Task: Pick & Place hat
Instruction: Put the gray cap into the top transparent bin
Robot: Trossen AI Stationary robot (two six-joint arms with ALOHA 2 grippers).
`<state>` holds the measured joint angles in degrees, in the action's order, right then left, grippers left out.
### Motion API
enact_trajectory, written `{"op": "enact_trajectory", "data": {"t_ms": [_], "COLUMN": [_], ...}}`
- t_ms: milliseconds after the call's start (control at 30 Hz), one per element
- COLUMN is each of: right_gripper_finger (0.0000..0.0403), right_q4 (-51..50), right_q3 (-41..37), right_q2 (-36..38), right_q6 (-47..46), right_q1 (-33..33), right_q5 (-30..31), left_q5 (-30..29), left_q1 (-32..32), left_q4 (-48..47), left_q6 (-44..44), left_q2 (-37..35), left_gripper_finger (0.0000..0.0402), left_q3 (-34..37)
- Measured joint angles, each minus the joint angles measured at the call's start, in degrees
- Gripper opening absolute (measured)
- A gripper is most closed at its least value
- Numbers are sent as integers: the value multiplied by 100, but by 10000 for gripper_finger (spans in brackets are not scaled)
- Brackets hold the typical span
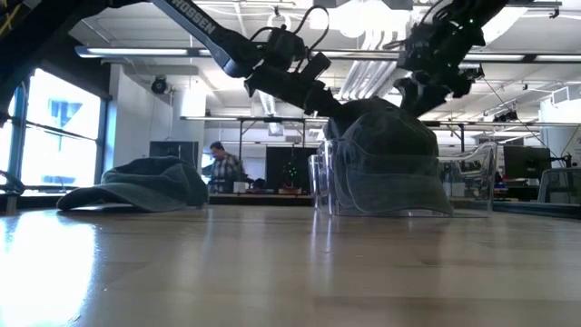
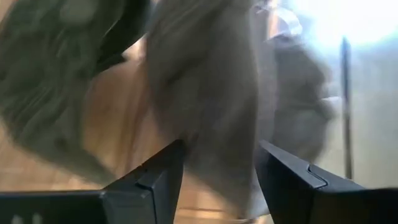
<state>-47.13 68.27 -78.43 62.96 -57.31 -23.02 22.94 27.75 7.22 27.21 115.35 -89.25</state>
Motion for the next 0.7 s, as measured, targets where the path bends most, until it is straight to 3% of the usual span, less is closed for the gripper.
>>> {"op": "enact_trajectory", "data": {"t_ms": [200, 333, 467, 567, 700], "right_gripper_finger": [152, 87, 14, 19, 39], "right_q4": [-55, -66, 102, 265, 339], "right_q3": [-282, -282, -282, -282, -282], "right_q2": [-2, -2, -45, -207, -476], "right_q6": [284, -12, -372, -615, -652], "right_q1": [46, 51, -55, -155, -173], "right_q5": [-6, -325, -649, -799, -904], "left_q5": [-91, -134, 317, 560, 461], "left_q1": [0, 0, 89, 245, 427], "left_q4": [25, 37, 94, 144, 309], "left_q6": [111, -10, -248, -730, -1092], "left_q2": [0, -1, 0, 0, 0], "left_gripper_finger": [9, 9, 23, 52, 106], "left_q3": [0, 0, 0, 0, 0]}}
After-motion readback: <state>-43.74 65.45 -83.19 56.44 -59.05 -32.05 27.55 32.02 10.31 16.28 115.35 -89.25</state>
